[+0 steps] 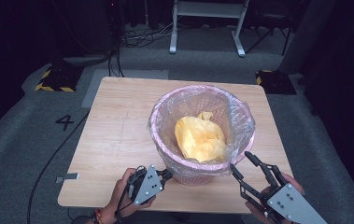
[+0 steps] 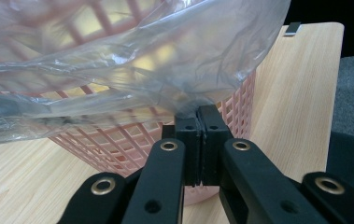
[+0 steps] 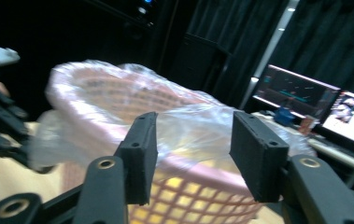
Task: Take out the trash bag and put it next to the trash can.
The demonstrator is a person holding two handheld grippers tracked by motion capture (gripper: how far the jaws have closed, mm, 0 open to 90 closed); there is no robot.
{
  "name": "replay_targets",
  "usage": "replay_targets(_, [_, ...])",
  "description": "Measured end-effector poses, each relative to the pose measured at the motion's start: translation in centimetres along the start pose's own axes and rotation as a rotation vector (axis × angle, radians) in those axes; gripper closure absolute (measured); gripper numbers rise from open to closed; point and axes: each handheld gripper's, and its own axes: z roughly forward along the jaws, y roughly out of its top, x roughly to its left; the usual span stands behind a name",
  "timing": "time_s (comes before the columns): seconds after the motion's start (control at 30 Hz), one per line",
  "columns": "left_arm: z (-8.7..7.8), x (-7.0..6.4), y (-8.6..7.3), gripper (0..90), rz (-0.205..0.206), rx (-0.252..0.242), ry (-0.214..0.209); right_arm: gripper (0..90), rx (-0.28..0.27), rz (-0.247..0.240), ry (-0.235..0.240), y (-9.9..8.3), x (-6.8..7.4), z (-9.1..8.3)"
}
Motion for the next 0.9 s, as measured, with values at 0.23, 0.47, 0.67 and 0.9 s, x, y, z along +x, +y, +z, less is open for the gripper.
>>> replay_targets(0.23, [0.2,0.0,0.1,88.6,-0.007,-0.011,-0.018,48.9,-0.024,0.132,-0.017,-1.4,1.6,-1.0])
replay_targets(0.47, [0.5,-0.3,0.3,88.6,0.013,-0.007,-0.027,65.8,-0.026,0.223,0.031,-2.6,1.6,-0.4])
replay_targets(0.67, [1.1,-0.2,0.3,89.4,0.004,-0.010,-0.045,87.3,-0.017,0.213,0.018,-3.0,1.0,-0.3])
replay_targets(0.9, [1.7,-0.6,0.5,89.6,0.011,-0.008,-0.059,90.0,-0.031,0.186,0.100,-2.8,1.6,0.0])
